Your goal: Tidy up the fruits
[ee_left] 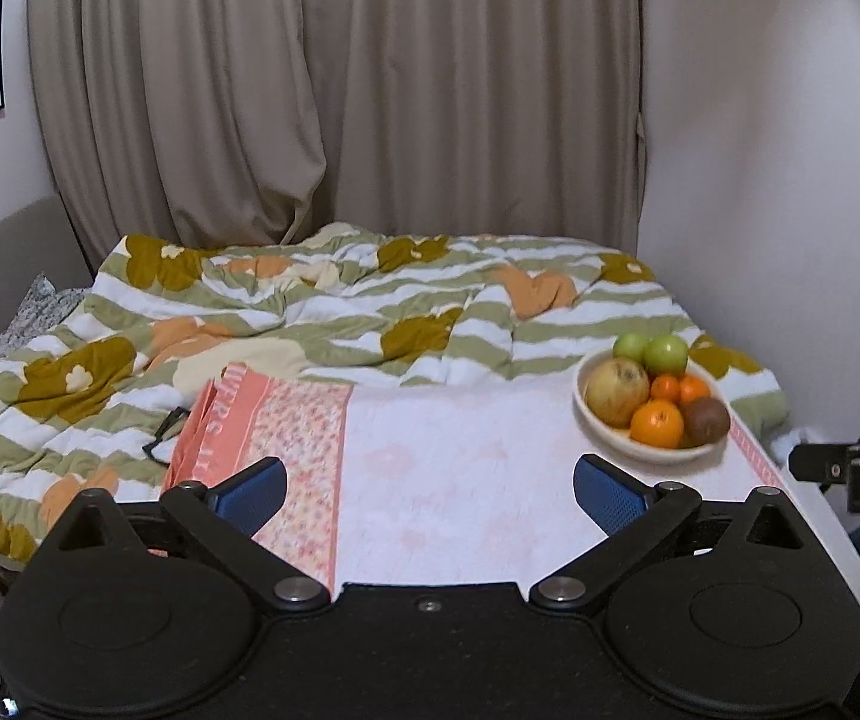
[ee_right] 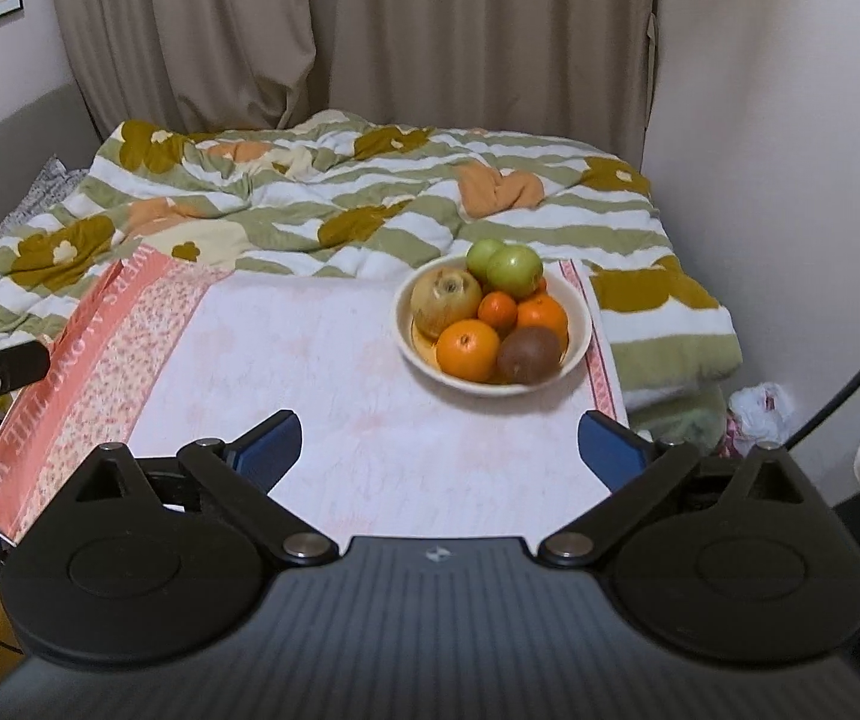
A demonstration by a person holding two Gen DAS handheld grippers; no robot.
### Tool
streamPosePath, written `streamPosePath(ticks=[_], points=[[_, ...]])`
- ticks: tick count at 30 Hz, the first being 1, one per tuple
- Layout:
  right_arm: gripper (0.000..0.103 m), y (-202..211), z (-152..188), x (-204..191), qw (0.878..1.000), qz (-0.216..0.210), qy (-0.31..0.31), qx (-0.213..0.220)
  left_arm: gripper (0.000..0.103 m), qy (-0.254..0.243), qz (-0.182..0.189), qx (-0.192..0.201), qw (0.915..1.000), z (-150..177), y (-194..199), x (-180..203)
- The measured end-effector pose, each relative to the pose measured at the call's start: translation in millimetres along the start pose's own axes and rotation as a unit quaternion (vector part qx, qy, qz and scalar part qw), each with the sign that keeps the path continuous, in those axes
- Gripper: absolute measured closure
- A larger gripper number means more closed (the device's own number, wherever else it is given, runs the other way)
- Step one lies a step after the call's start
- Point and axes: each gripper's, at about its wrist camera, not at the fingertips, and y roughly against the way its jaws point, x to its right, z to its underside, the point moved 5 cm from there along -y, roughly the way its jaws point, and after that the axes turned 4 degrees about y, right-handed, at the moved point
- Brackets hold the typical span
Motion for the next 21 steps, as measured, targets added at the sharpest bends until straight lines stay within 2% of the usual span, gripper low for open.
streamPosePath(ticks=[6, 21], points=[[0.0, 3, 5, -10, 1.0, 0.008, 0.0, -0.005, 0.0, 0.014, 0.004, -0.013, 0.9998, 9, 2, -12], [0.0, 3, 5, -15, 1.0, 0.01, -0.001, -0.005, 0.0, 0.006, -0.001, -0.009, 0.9999, 8, 5, -13]])
